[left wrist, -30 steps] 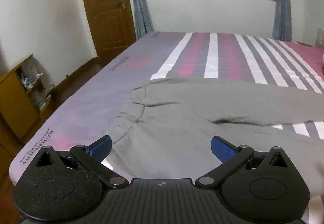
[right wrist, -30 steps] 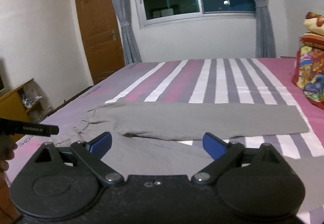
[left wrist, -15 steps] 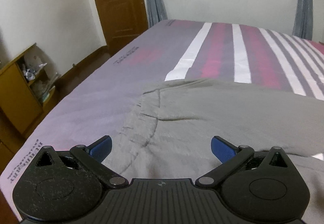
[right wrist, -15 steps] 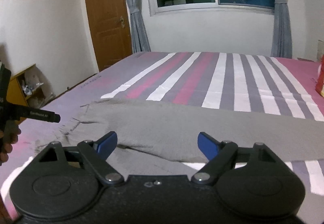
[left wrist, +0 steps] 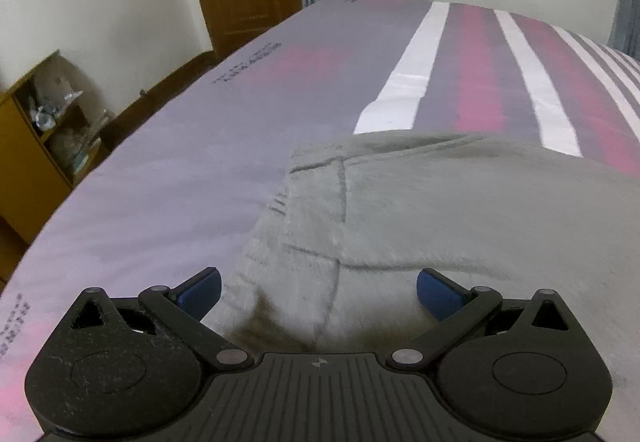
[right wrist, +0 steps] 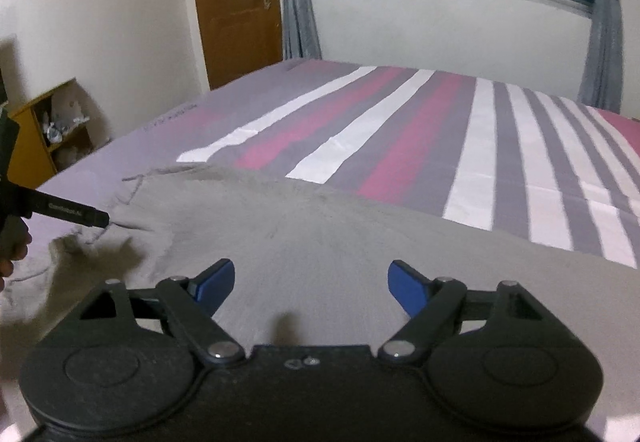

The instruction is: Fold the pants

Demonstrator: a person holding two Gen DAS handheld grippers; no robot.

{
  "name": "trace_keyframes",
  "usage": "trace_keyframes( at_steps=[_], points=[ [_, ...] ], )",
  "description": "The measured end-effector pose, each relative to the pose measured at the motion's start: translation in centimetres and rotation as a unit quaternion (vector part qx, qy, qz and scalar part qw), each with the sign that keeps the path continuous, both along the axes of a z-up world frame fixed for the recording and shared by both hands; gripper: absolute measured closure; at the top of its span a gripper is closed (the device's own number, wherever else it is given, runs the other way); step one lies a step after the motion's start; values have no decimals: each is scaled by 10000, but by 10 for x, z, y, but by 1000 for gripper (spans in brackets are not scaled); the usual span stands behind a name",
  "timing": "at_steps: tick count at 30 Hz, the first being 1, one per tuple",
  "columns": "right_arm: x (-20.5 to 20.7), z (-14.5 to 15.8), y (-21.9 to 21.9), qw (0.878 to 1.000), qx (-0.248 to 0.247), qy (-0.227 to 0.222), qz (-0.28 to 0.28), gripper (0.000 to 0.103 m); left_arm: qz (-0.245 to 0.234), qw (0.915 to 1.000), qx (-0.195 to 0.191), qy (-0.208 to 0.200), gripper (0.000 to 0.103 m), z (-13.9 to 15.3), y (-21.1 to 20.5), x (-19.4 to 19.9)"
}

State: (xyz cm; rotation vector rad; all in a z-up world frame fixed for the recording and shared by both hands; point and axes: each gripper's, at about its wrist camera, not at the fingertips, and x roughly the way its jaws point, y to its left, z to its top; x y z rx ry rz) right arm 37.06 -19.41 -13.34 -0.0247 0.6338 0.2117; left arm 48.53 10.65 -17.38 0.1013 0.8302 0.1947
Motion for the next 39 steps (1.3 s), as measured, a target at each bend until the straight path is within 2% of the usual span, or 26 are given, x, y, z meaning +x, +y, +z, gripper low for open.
trace_keyframes(
  at_steps=[3, 8, 10, 15, 16, 18, 20, 21, 23, 24, 25, 28, 29, 32, 36, 39],
  points=[
    [26, -11, 6, 9998, -139, 99, 110, 19, 23, 10000, -44, 51, 0, -12, 9, 21],
    [71, -29, 7, 9993, -240, 237, 187, 20, 115, 9991, -368, 183, 0, -33, 27, 53],
    [89, -35, 7, 9987, -335, 285, 250, 21, 12, 9985, -447, 308, 0, -44, 30, 64],
    [130, -48, 5, 9975, -459, 428, 324, 27, -180, 9975, -628, 252, 1, -62, 32, 74],
    [135, -50, 5, 9974, -460, 447, 333, 27, -217, 9972, -687, 205, 8, -64, 32, 74],
    [144, -53, 5, 9970, -506, 439, 378, 28, -239, 9970, -726, 155, 15, -65, 31, 74],
    [152, -55, 7, 9962, -616, 442, 427, 30, -253, 9969, -745, 82, 31, -64, 30, 73],
    [155, -57, 8, 9956, -623, 525, 470, 34, -252, 9968, -752, 70, 34, -64, 29, 70],
    [160, -60, 8, 9939, -625, 661, 626, 45, -266, 9971, -718, 32, 50, -63, 24, 66],
    [160, -59, 8, 9928, -583, 715, 768, 71, -291, 9971, -704, 2, 53, -63, 22, 64],
    [159, -57, 7, 9922, -527, 782, 821, 87, -316, 9972, -676, -10, 59, -61, 21, 63],
    [144, -48, 10, 9912, -579, 730, 935, 97, -396, 9980, -482, -101, 71, -57, 12, 55],
    [135, -42, 11, 9915, -617, 604, 976, 97, -398, 9981, -445, -161, 77, -53, 10, 51],
    [93, -15, 17, 9919, -584, 211, 1105, 98, -370, 9977, -469, -336, 80, -37, 15, 35],
    [14, 18, 24, 9894, -598, -183, 1311, 98, -360, 9960, -606, -548, 81, -11, 26, 2],
    [-47, 28, 28, 9894, -468, -259, 1347, 98, -472, 9947, -642, -644, 81, 5, 32, -34]
  ],
)
